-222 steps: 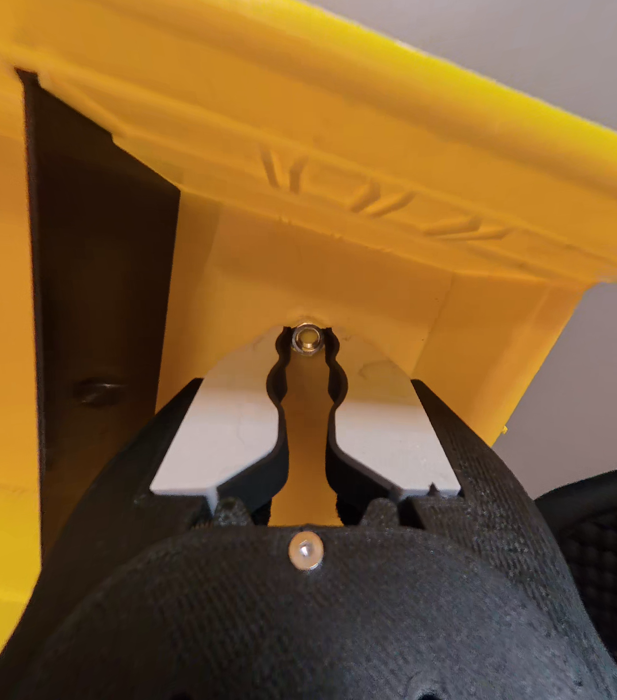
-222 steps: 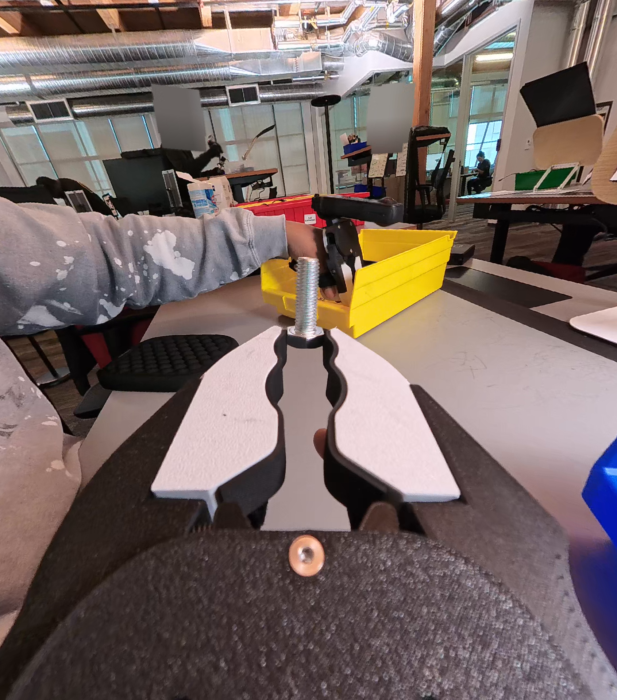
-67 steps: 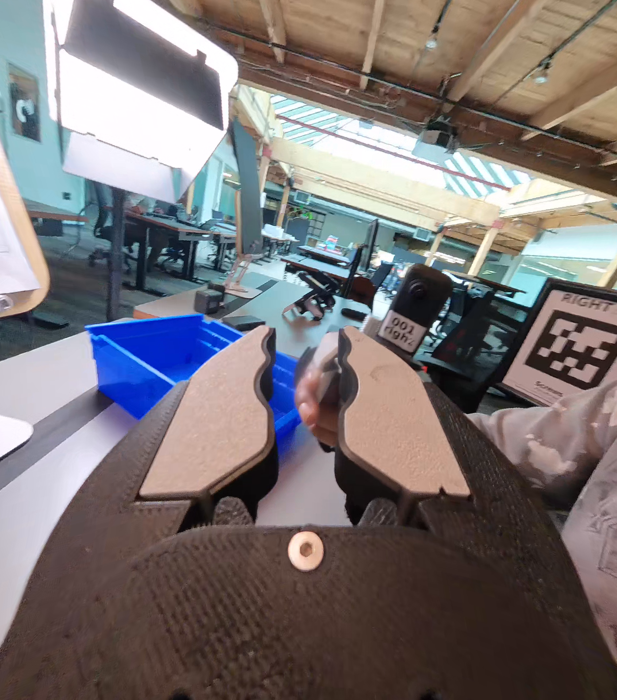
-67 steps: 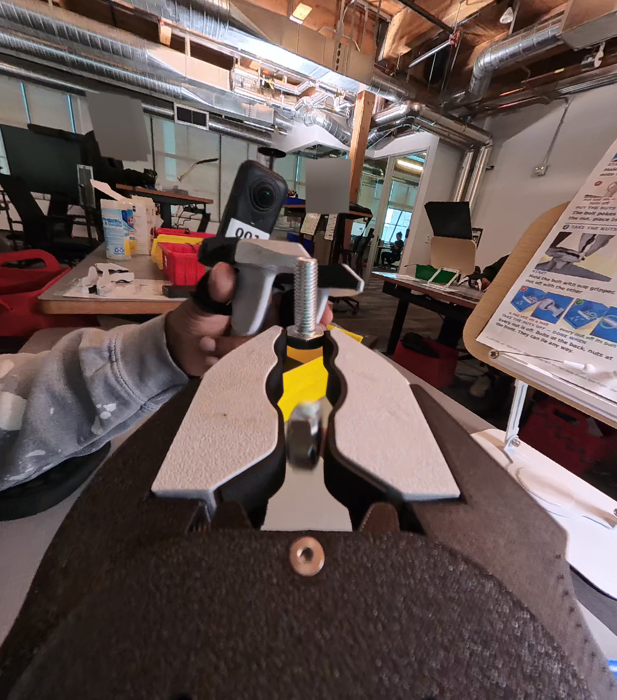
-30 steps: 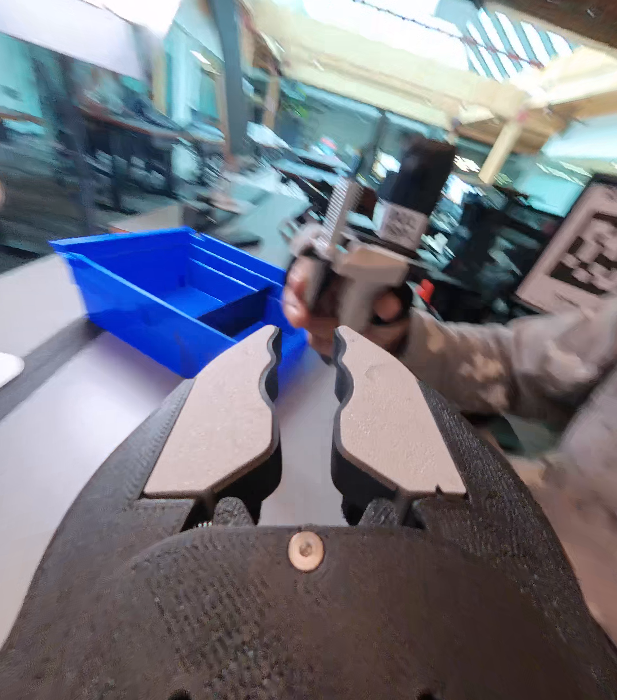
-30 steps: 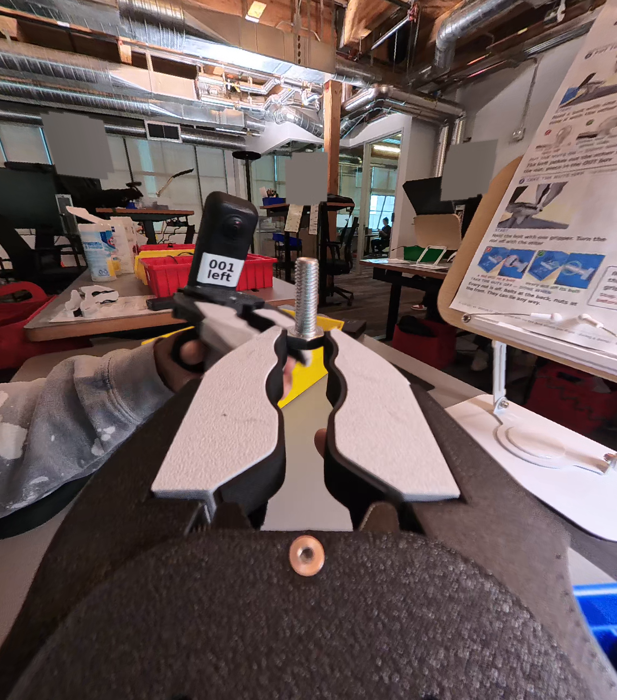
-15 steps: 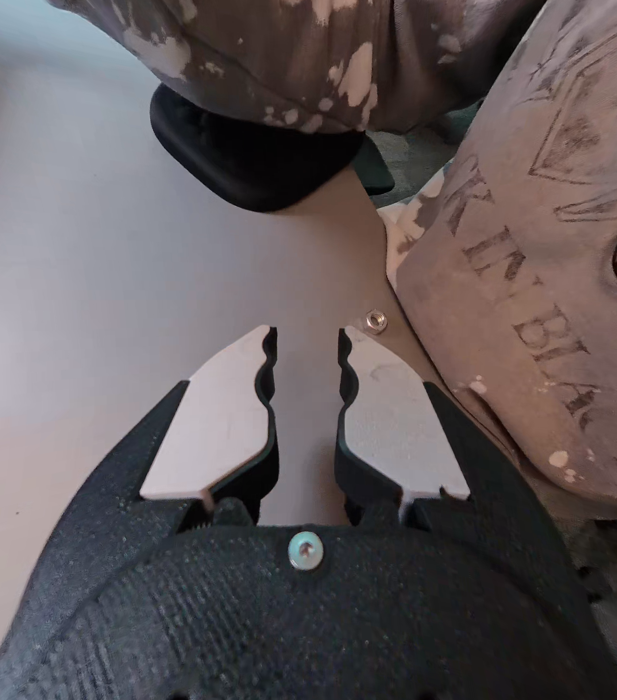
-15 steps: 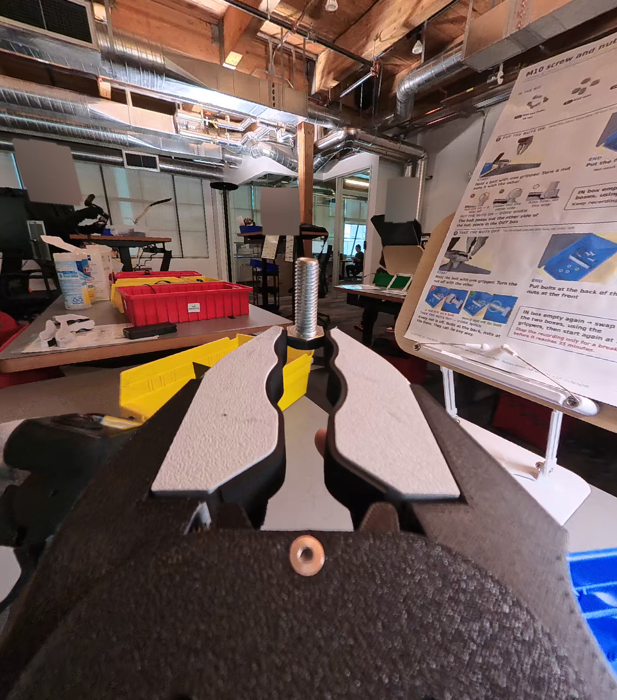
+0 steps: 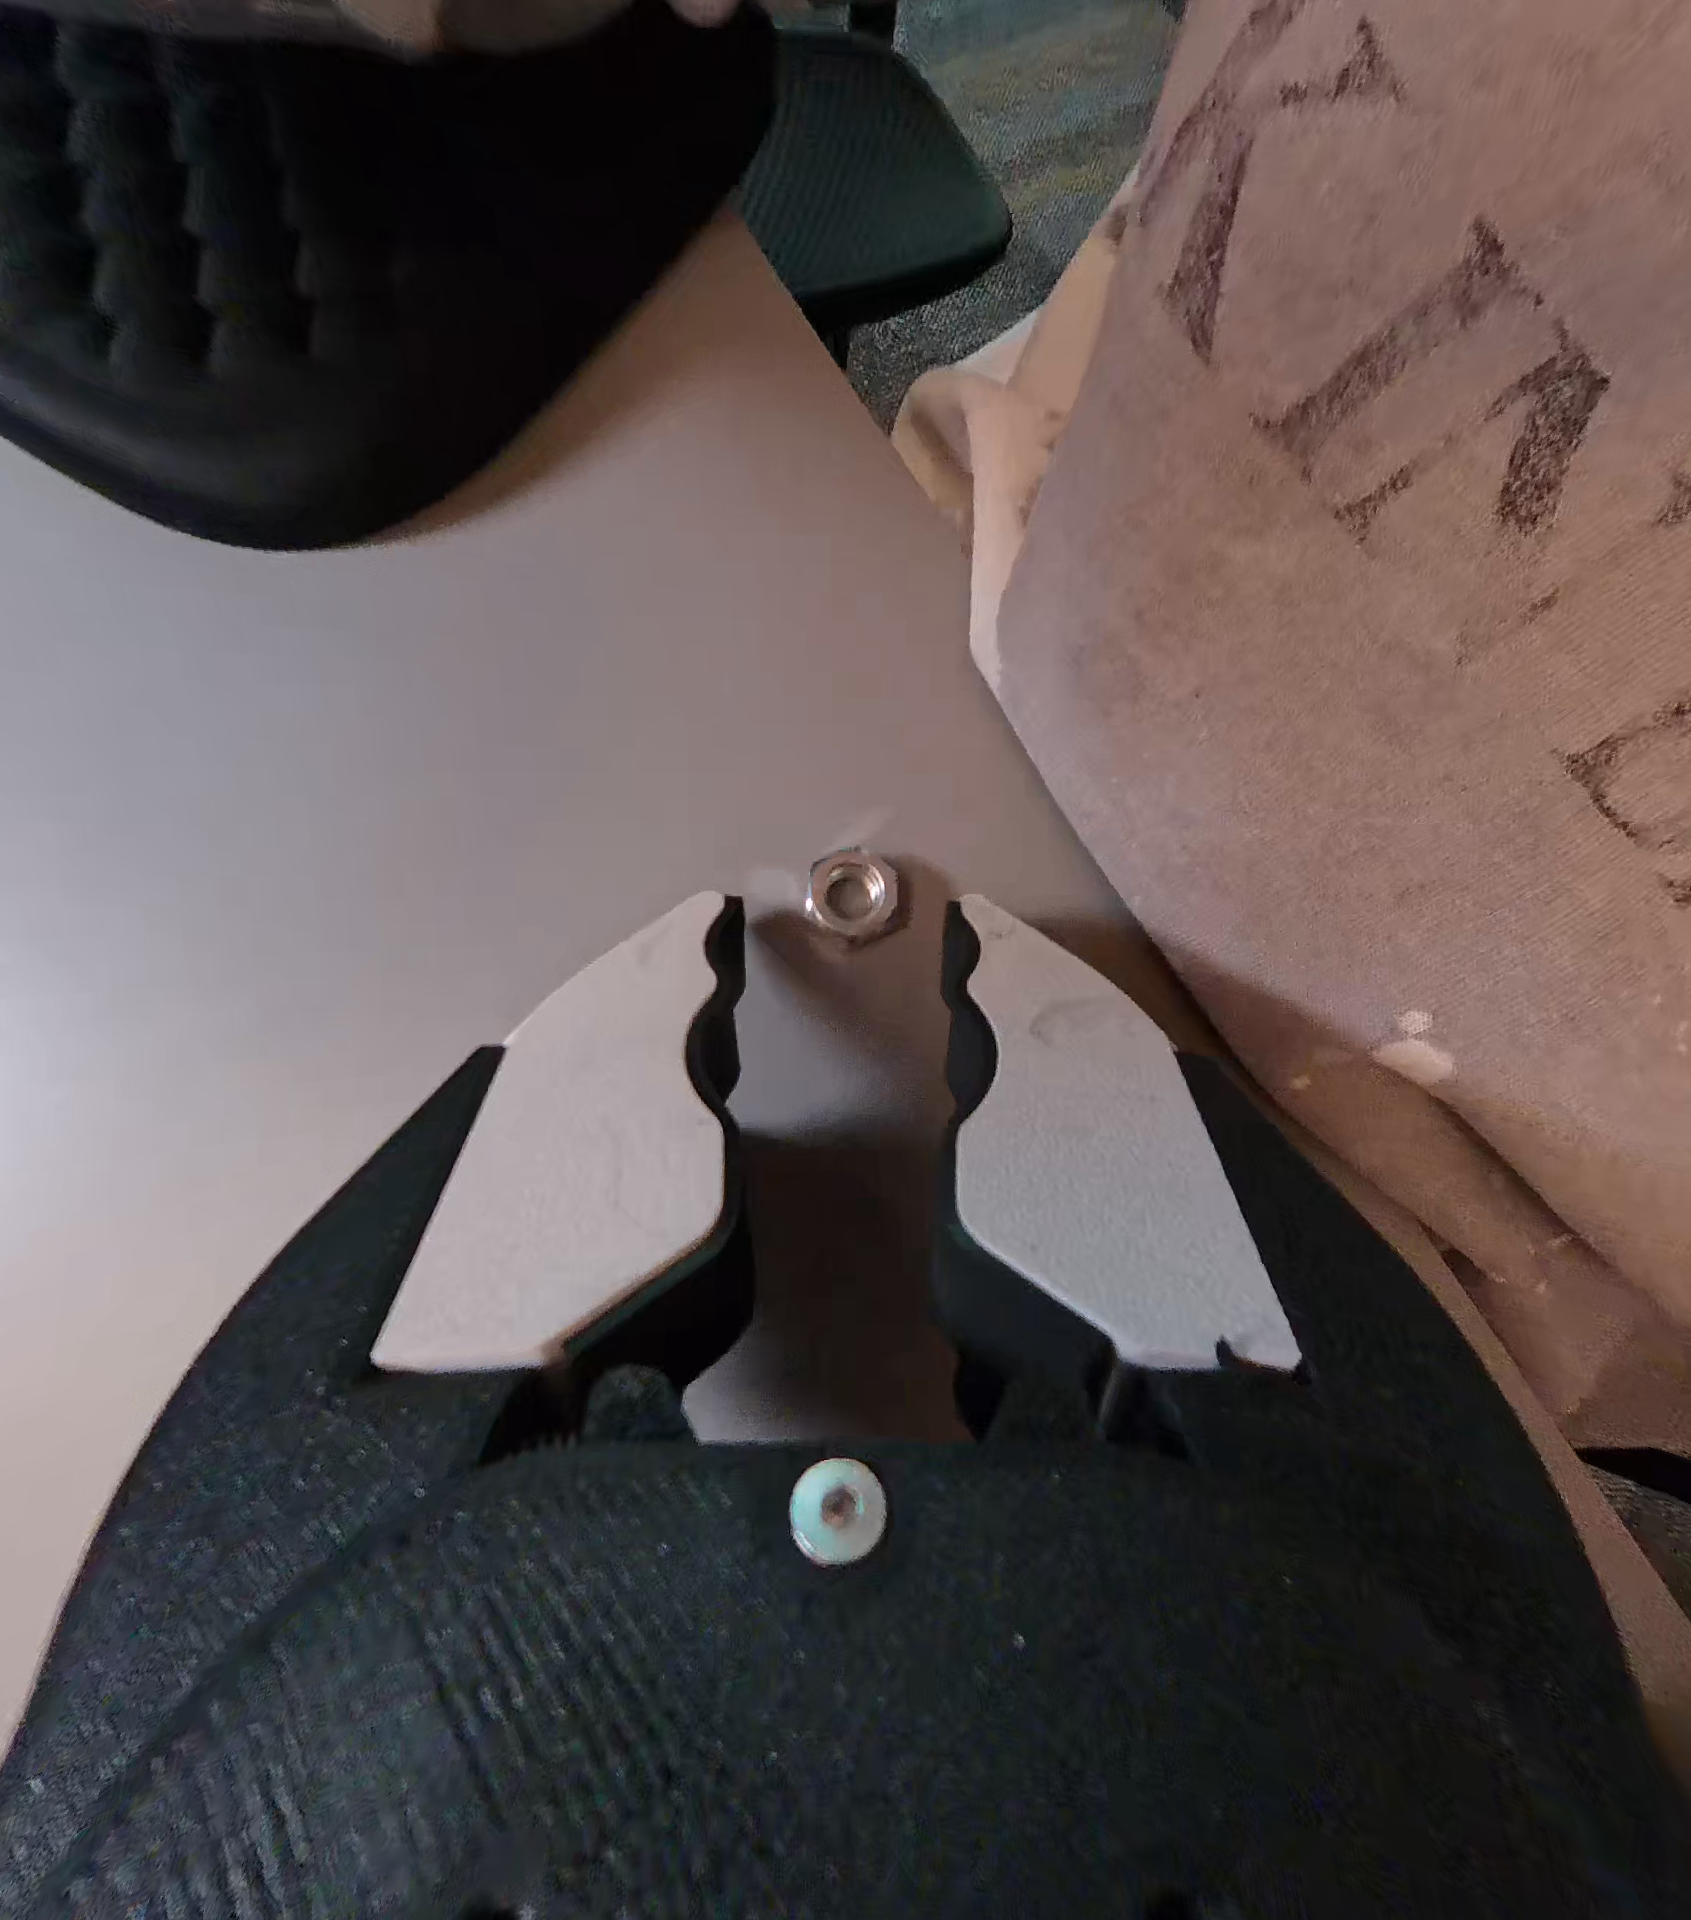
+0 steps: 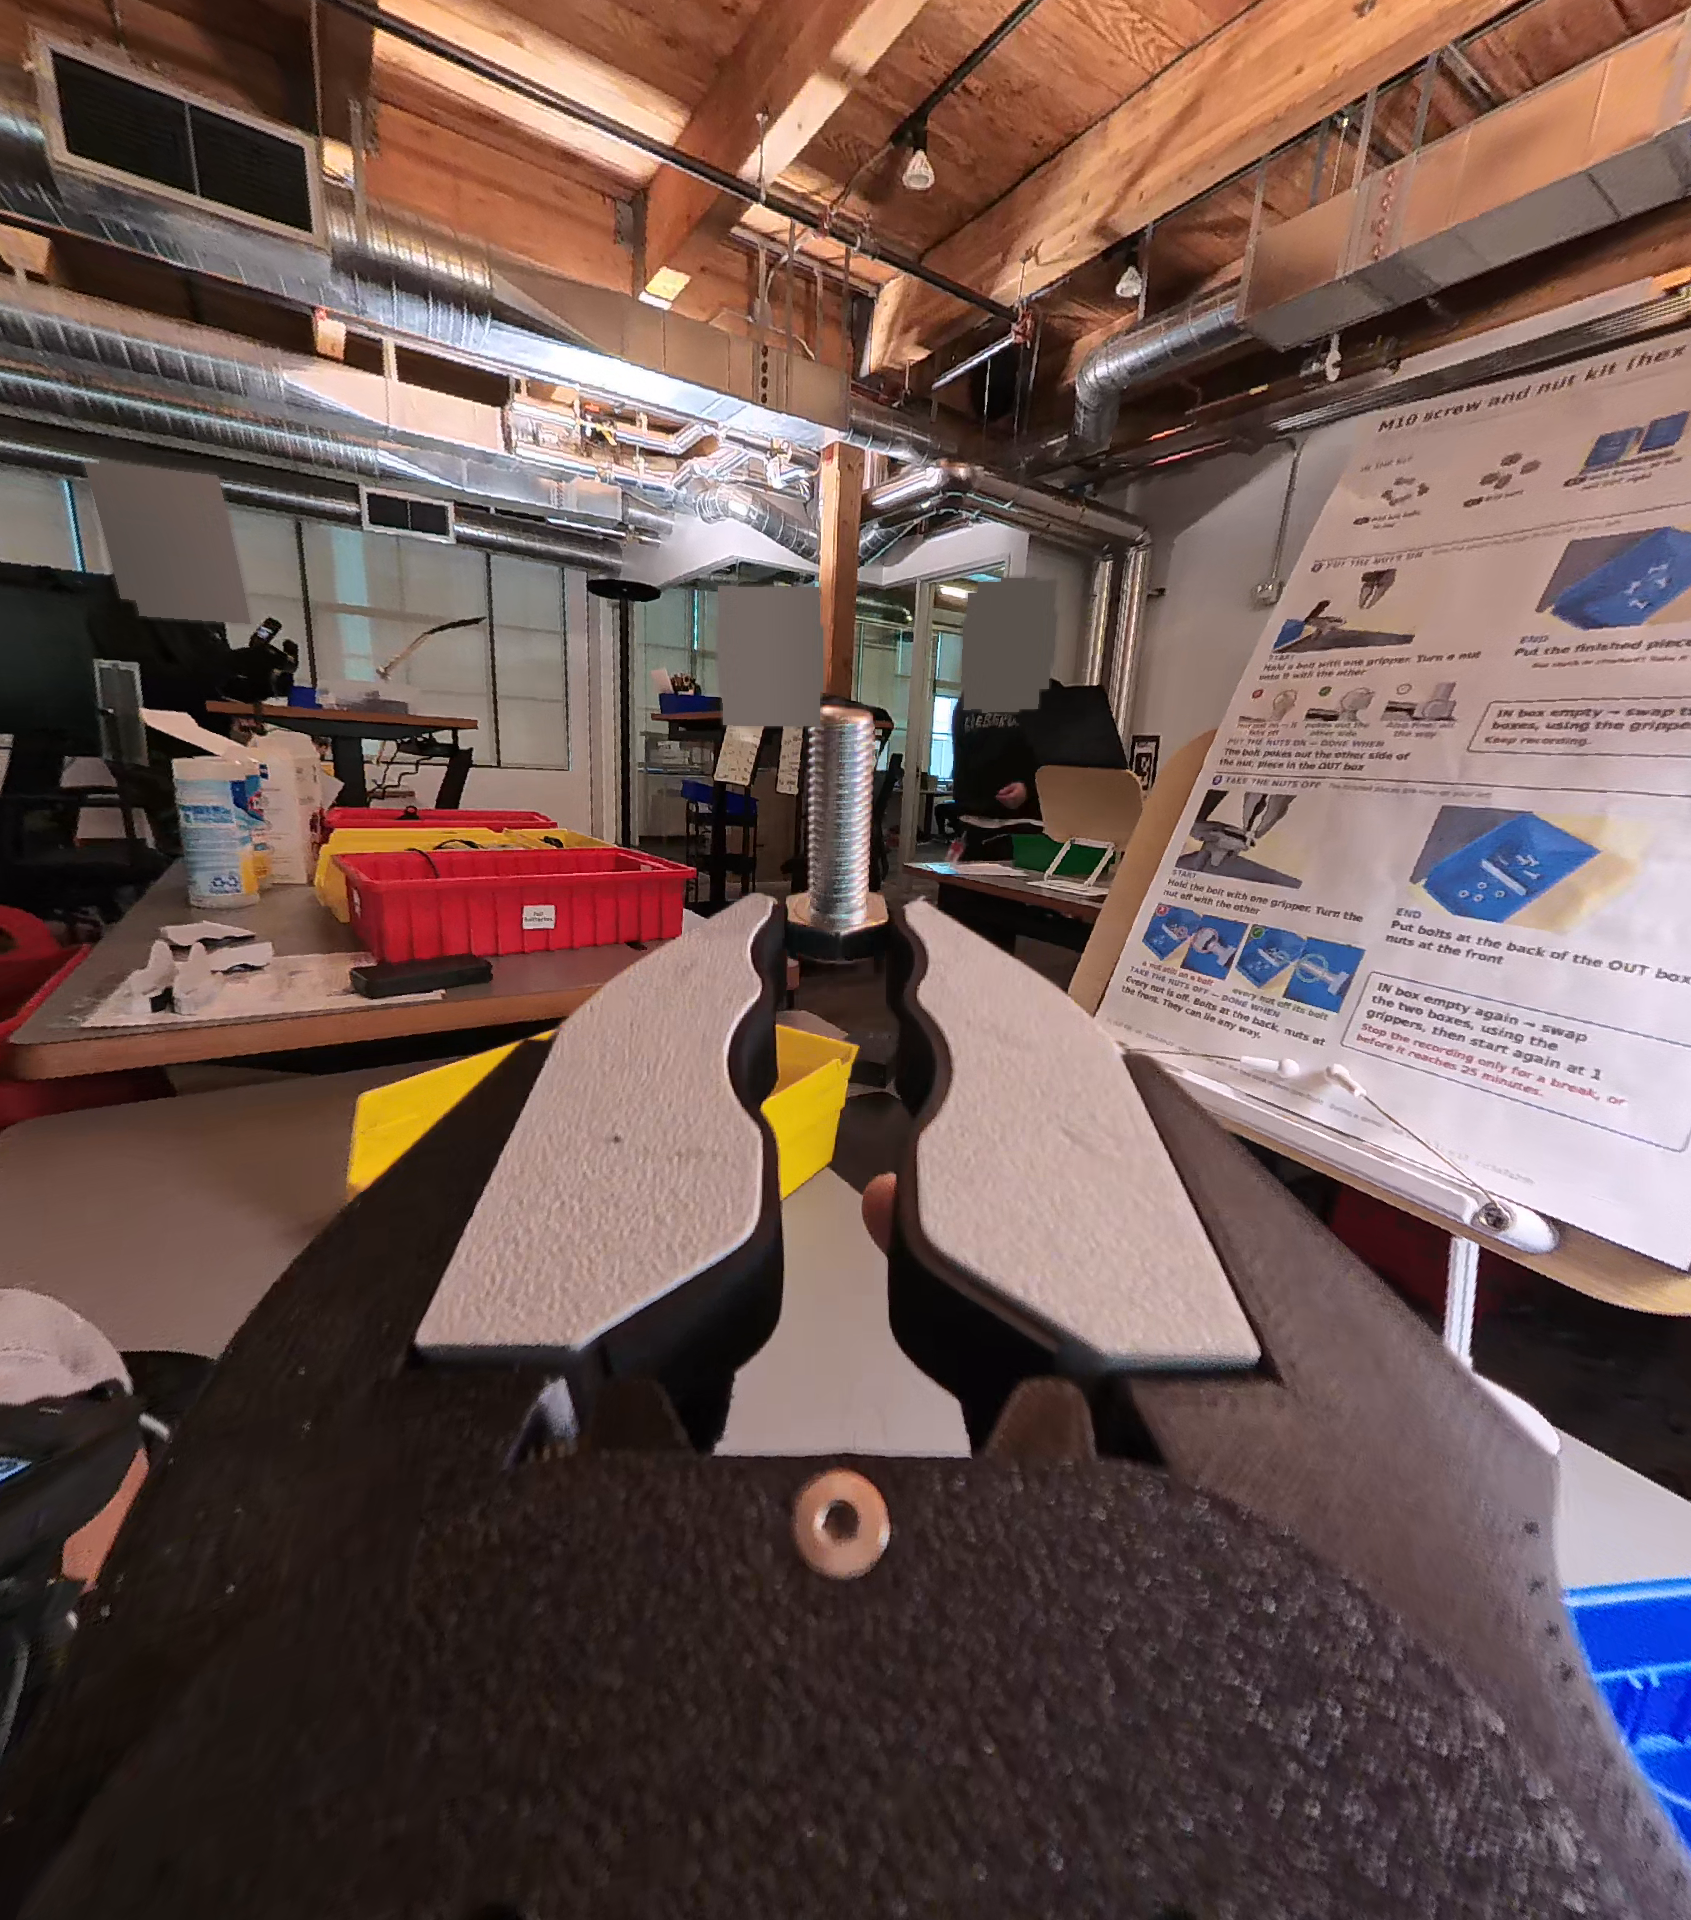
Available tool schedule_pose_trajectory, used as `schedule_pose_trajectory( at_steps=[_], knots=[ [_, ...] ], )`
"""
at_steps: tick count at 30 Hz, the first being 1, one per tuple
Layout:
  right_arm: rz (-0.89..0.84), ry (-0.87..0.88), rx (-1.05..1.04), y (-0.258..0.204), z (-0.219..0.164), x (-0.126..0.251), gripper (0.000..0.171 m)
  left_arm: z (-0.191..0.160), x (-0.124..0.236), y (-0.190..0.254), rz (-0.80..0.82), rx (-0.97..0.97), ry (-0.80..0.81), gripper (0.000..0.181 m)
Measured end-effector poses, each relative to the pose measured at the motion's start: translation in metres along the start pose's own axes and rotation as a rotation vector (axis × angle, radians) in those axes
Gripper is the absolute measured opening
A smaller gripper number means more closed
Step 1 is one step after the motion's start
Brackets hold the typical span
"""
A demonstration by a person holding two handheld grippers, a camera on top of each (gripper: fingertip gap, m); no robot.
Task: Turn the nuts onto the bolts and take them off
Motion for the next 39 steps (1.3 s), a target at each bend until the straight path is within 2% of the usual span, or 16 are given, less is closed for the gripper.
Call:
schedule_pose_trajectory(
  at_steps=[6,11,14,18,22,26,32,39],
  knots=[
    [0.013,0.000,0.000,-0.002,0.001,0.000,0.018,0.001,-0.005,0.002,0.022,-0.047,-0.039,0.018],
    [0.019,-0.033,-0.008,-0.001,-0.009,-0.004,0.018,0.001,0.006,-0.012,0.076,0.026,-0.011,0.018],
    [0.018,-0.056,-0.011,0.001,-0.016,-0.006,0.018,-0.001,0.043,-0.032,0.182,0.096,0.062,0.018],
    [0.021,-0.073,-0.031,0.004,-0.027,-0.007,0.018,0.000,0.129,-0.054,0.376,0.195,0.171,0.018],
    [0.042,-0.092,-0.060,0.003,-0.043,-0.013,0.018,0.010,0.218,-0.061,0.522,0.260,0.189,0.018],
    [0.084,-0.127,-0.071,-0.007,-0.063,-0.021,0.018,0.029,0.278,-0.066,0.594,0.314,0.190,0.018],
    [0.157,-0.184,-0.108,-0.034,-0.096,-0.036,0.018,0.057,0.319,-0.080,0.595,0.388,0.194,0.017],
    [0.182,-0.234,-0.102,-0.054,-0.108,-0.045,0.018,0.068,0.316,-0.096,0.539,0.442,0.146,0.018]
  ],
)
Point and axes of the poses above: each gripper's, where its closed fingertips meet, x back along the fingers, z out of its top, y = z × x across the jaws, the point moved 5 cm from there along x, back along the fingers, and after that the axes turned 3 degrees about -z, right-handed, at the moved point
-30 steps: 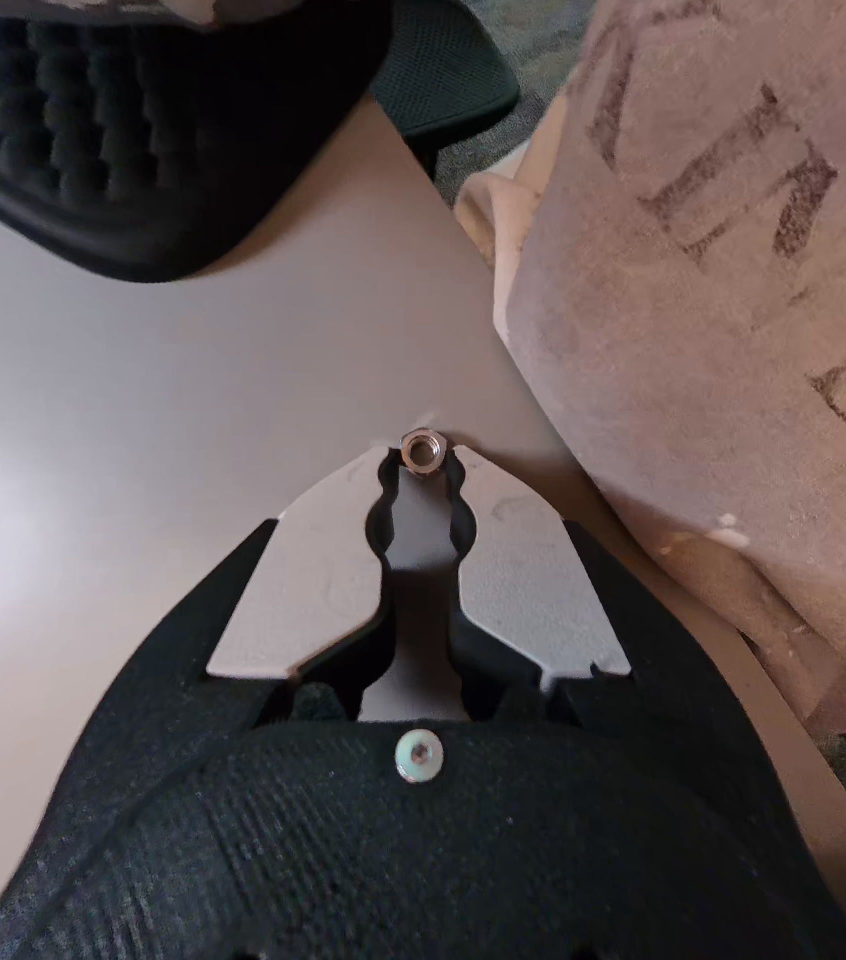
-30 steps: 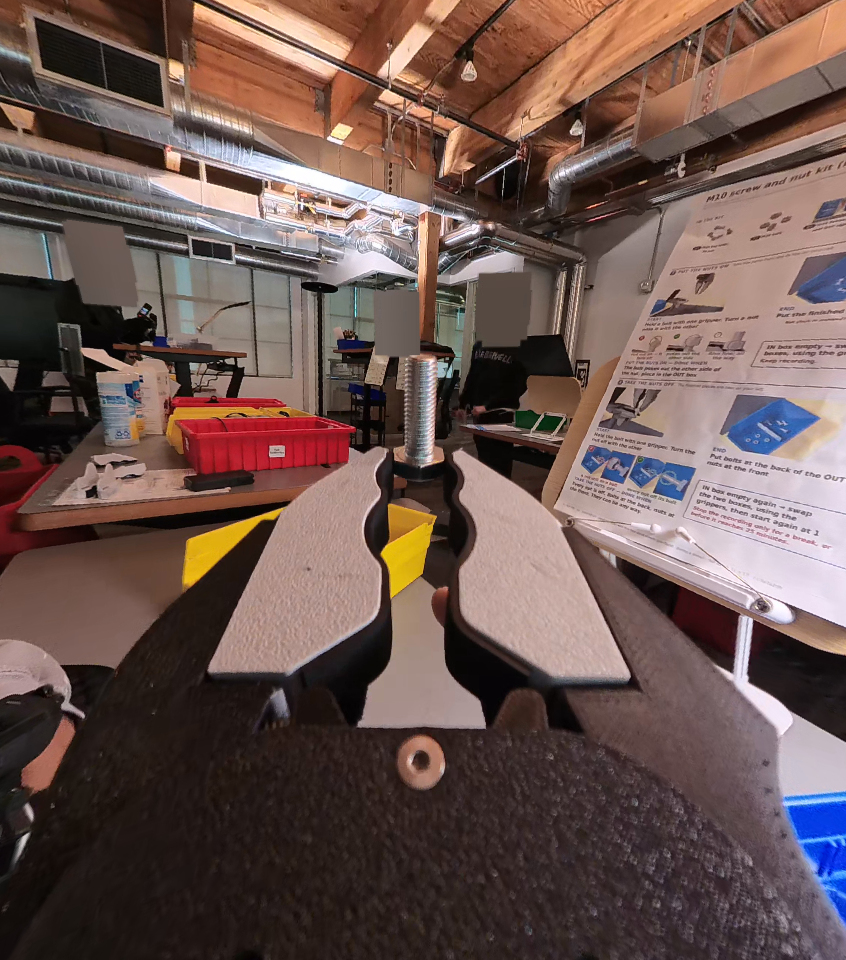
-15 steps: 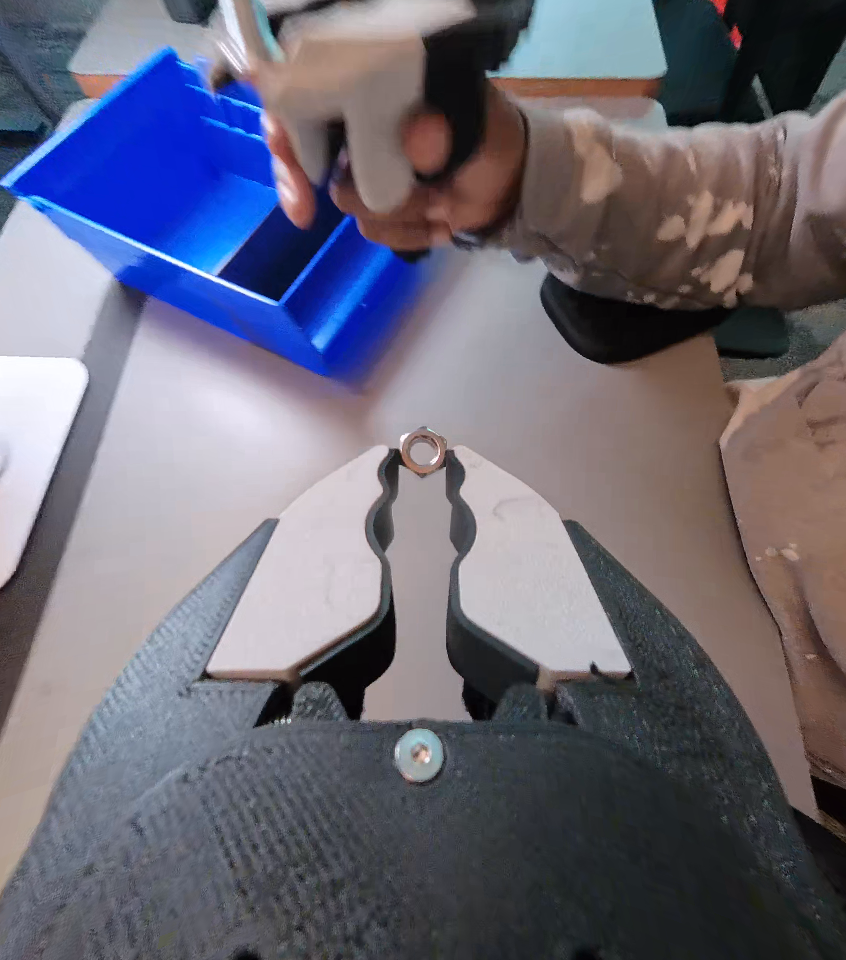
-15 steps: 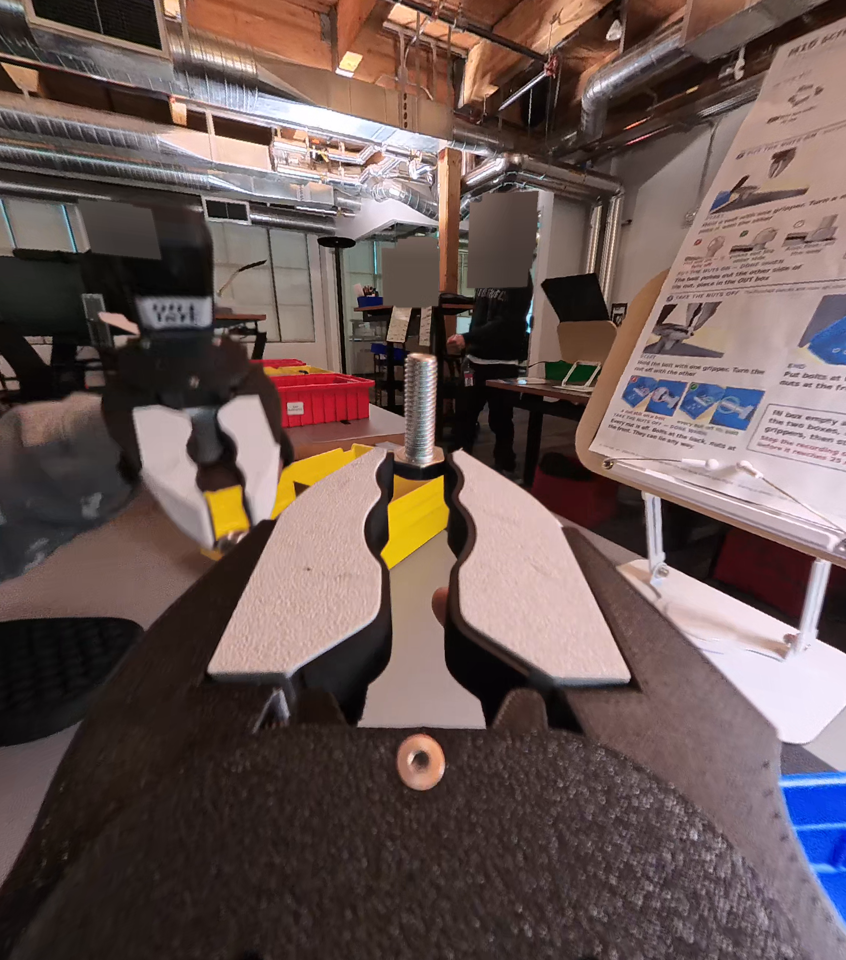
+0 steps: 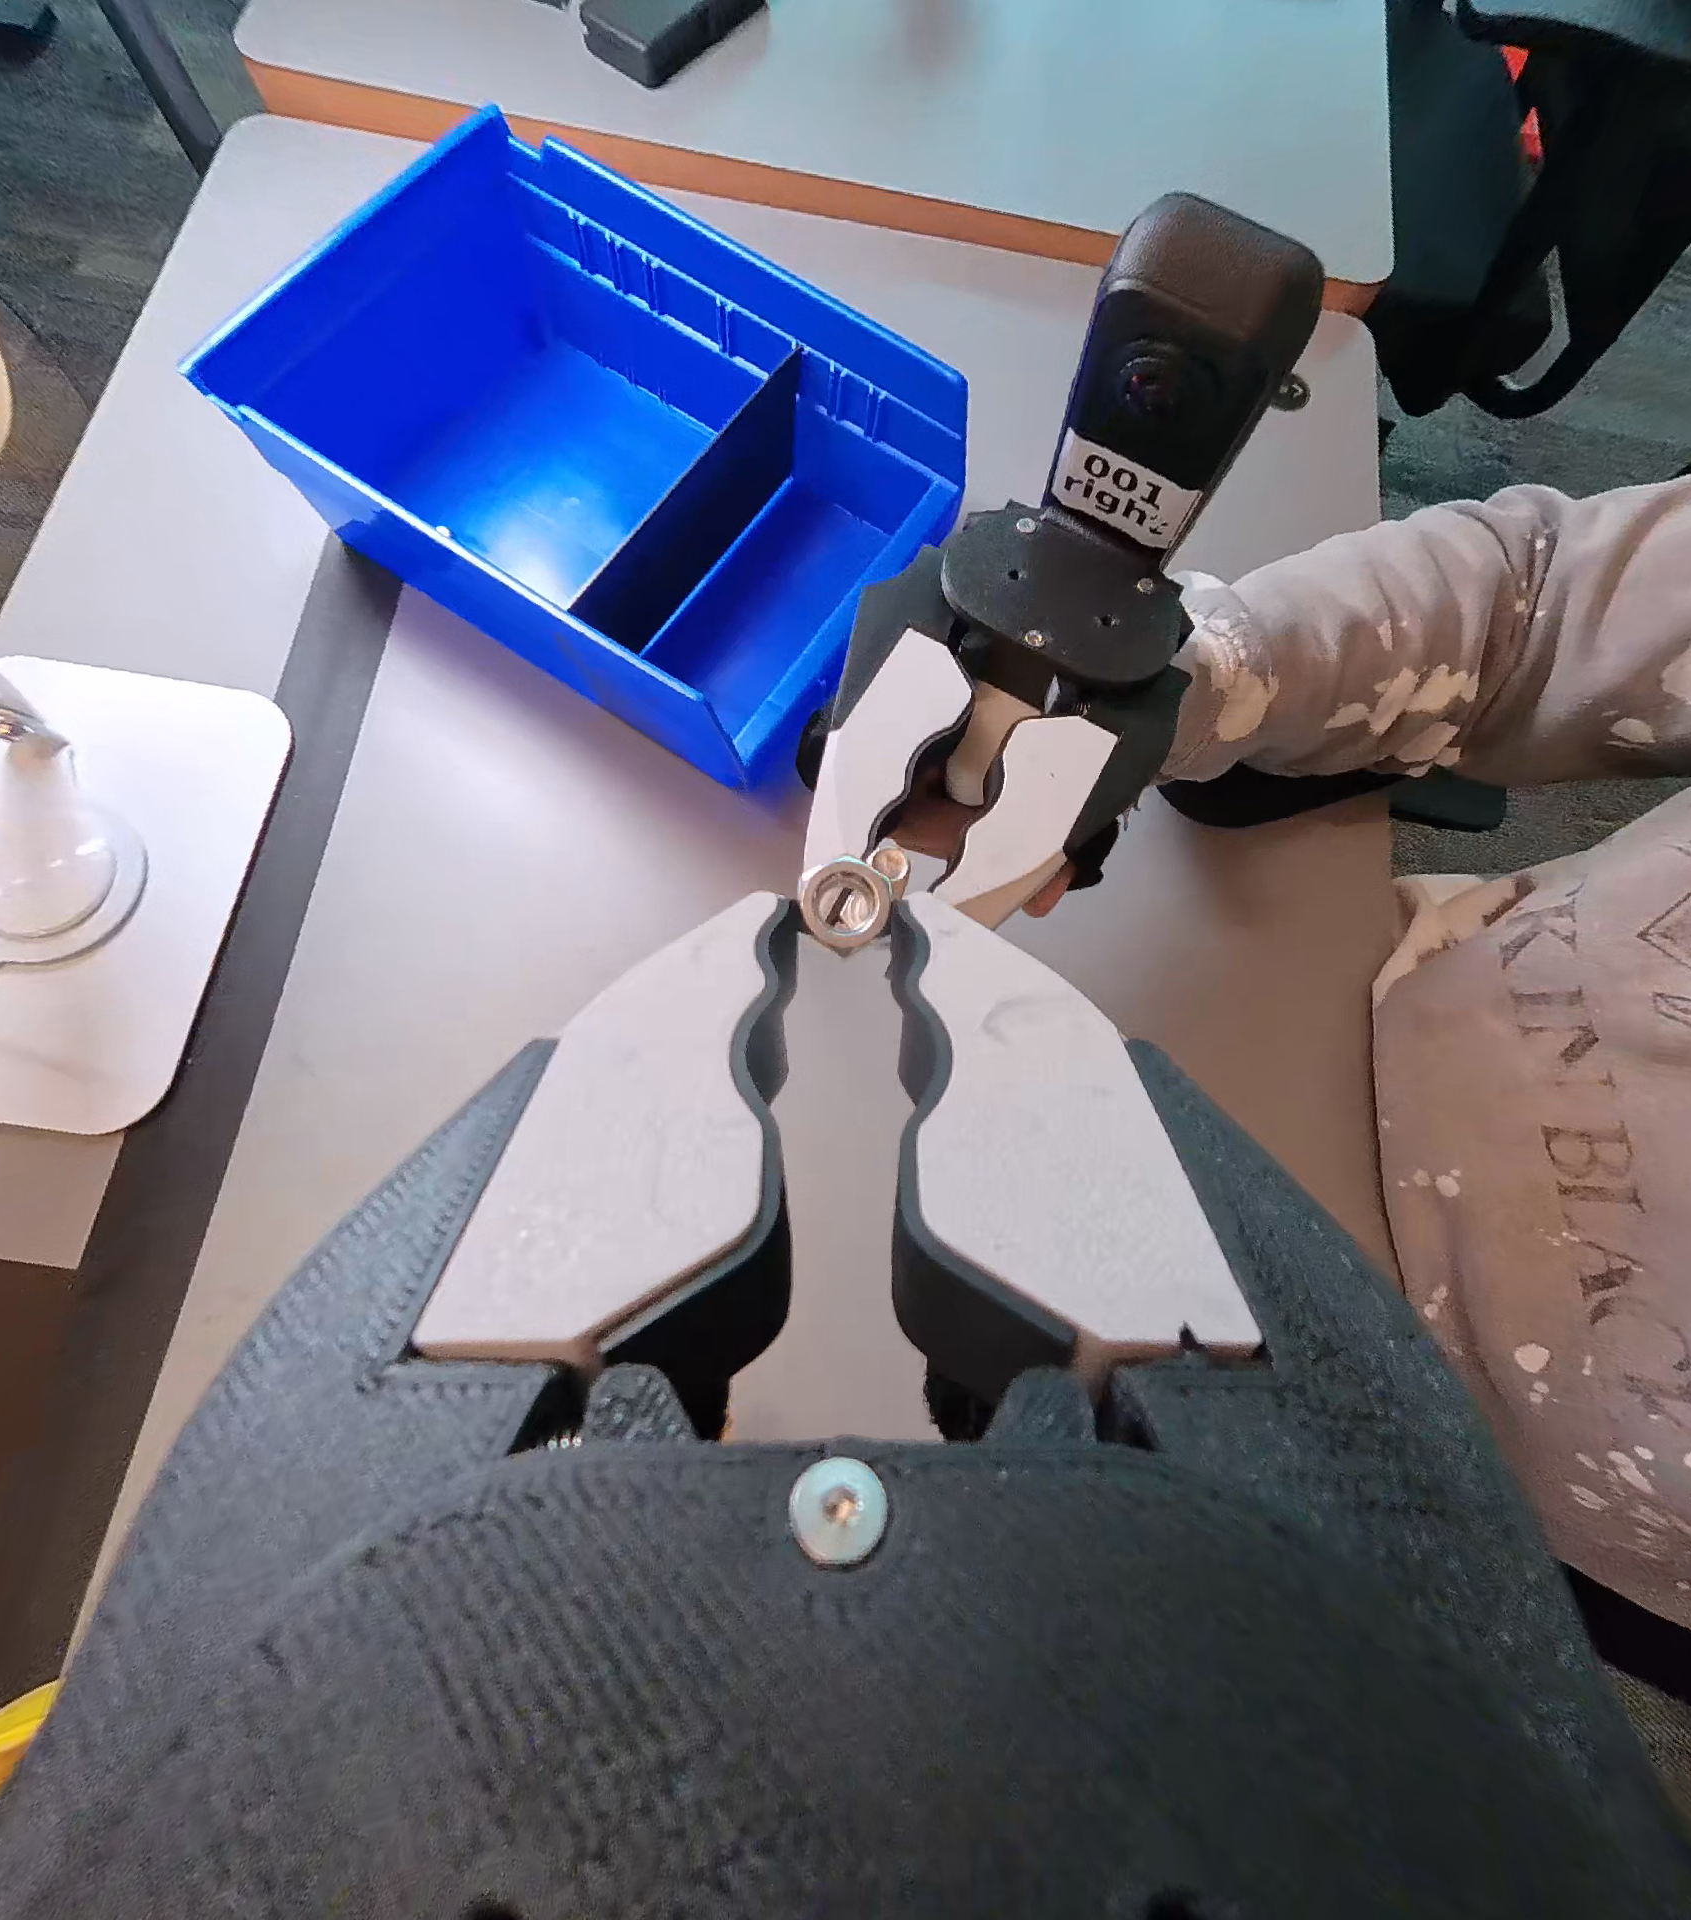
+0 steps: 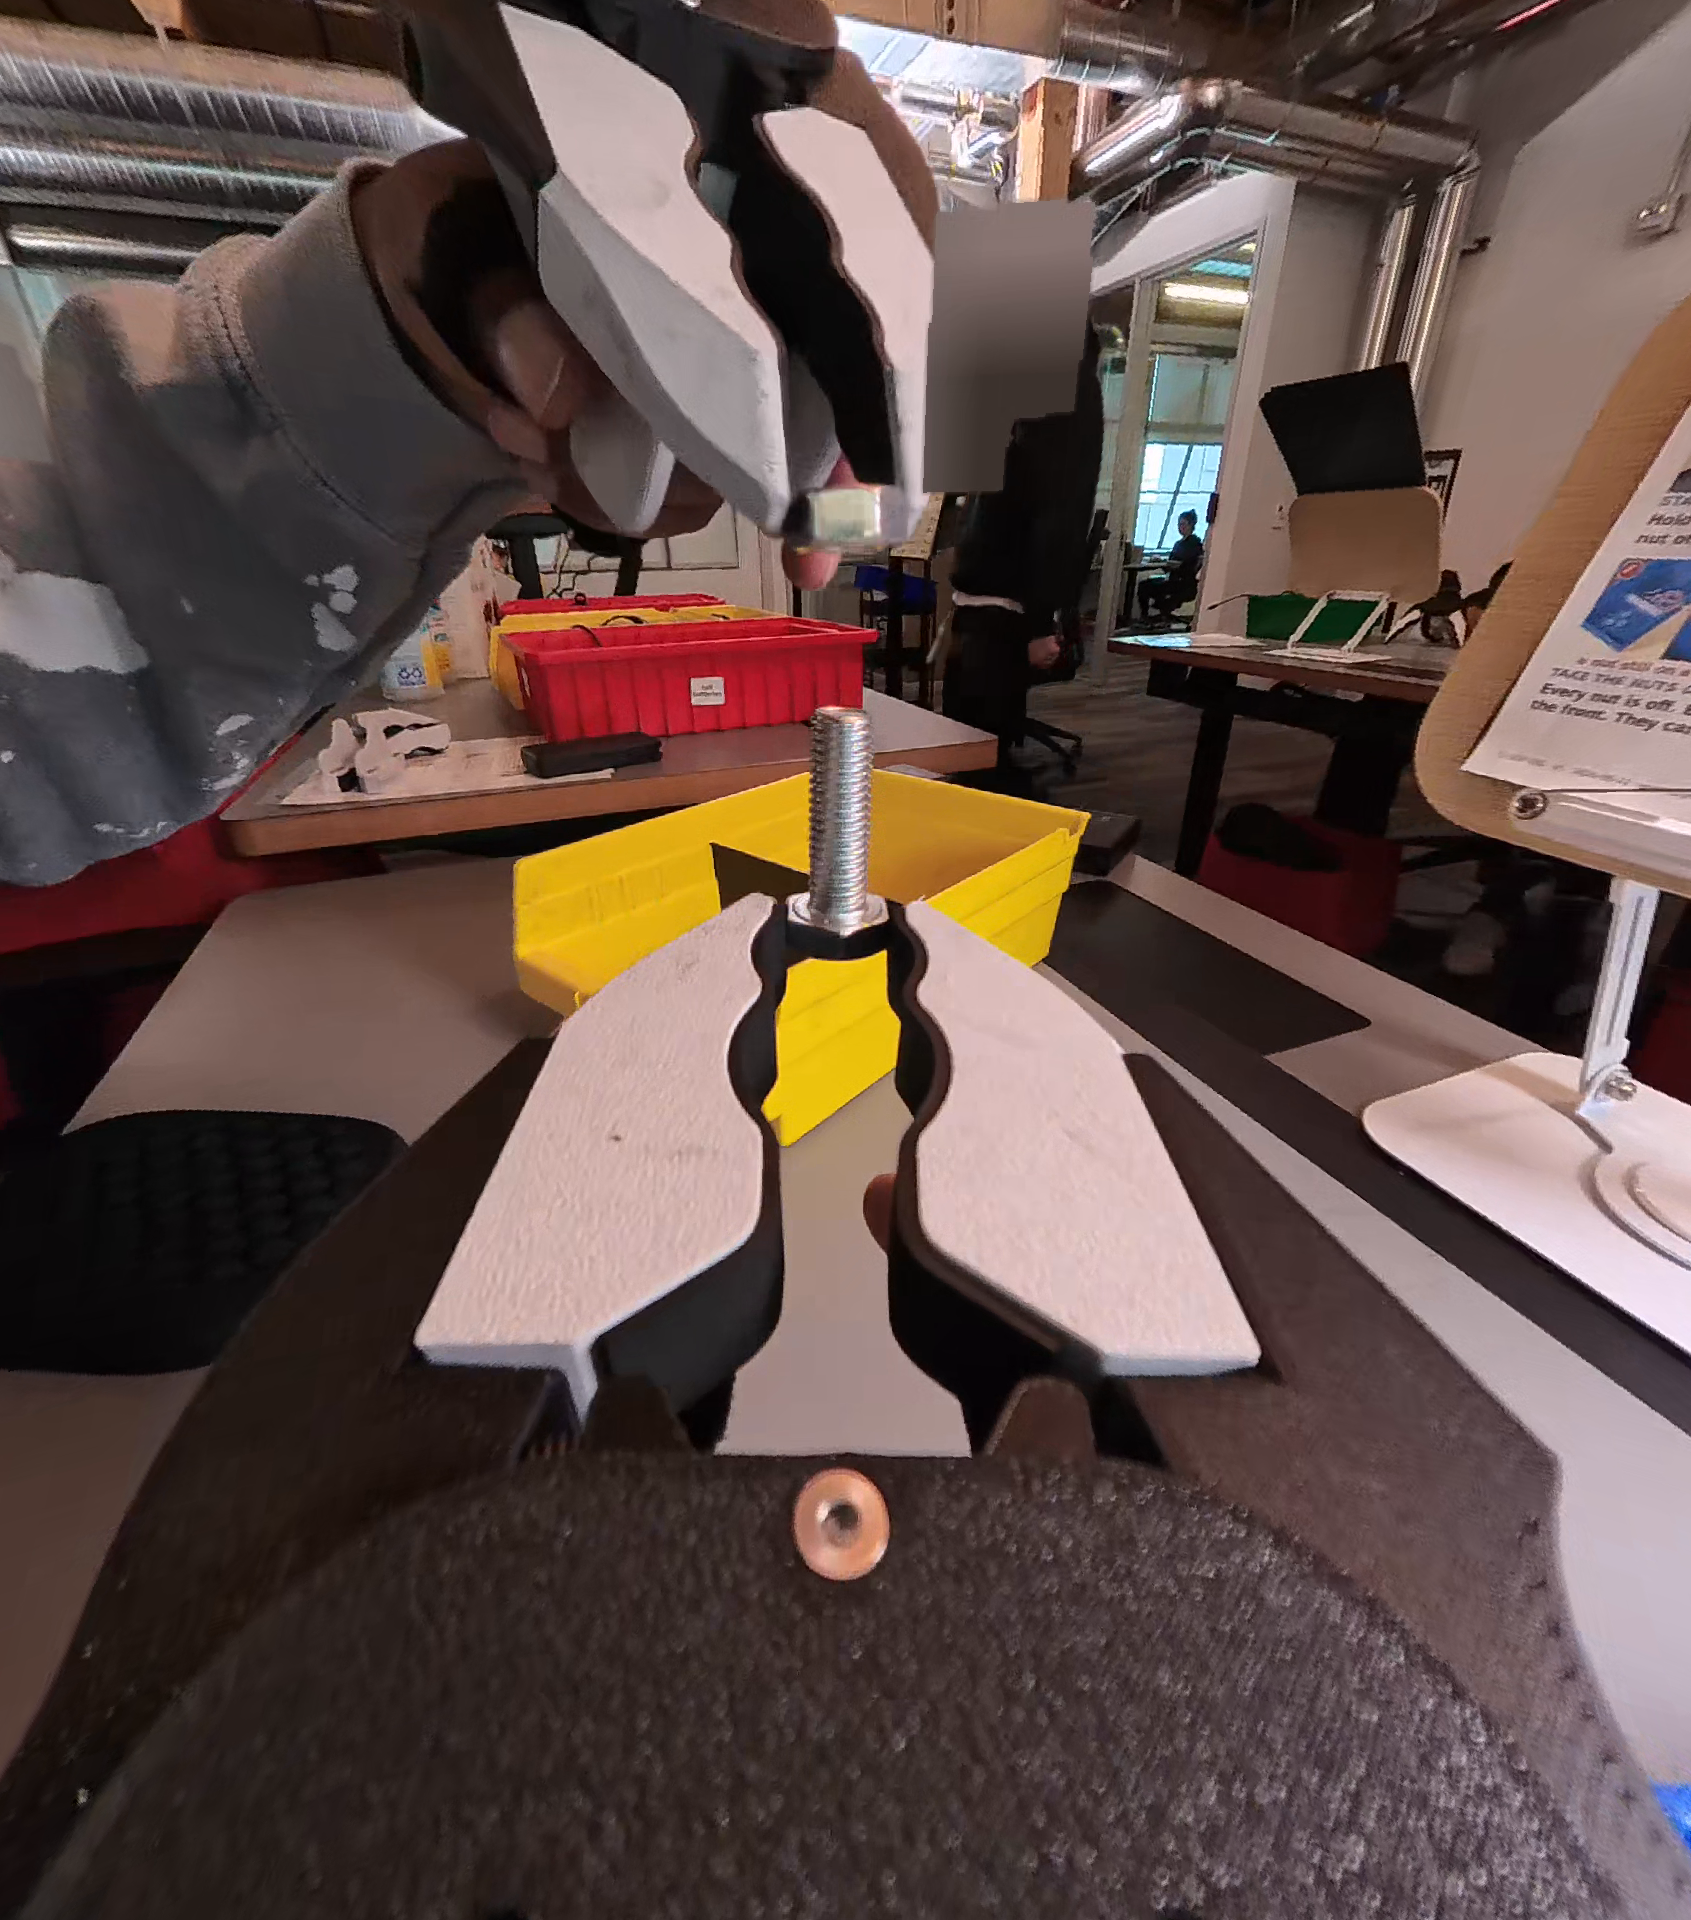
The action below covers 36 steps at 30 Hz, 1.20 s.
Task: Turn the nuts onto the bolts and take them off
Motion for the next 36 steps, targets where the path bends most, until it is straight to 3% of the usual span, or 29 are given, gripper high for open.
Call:
schedule_pose_trajectory(
  at_steps=[14,36],
  knots=[
    [-0.026,-0.035,0.032,-0.003,0.000,-0.003,0.018,-0.002,-0.025,0.003,-0.070,0.009,-0.075,0.018],
    [-0.042,-0.059,0.019,-0.001,-0.007,-0.005,0.018,-0.014,-0.030,-0.001,-0.047,0.007,-0.078,0.018]
  ],
)
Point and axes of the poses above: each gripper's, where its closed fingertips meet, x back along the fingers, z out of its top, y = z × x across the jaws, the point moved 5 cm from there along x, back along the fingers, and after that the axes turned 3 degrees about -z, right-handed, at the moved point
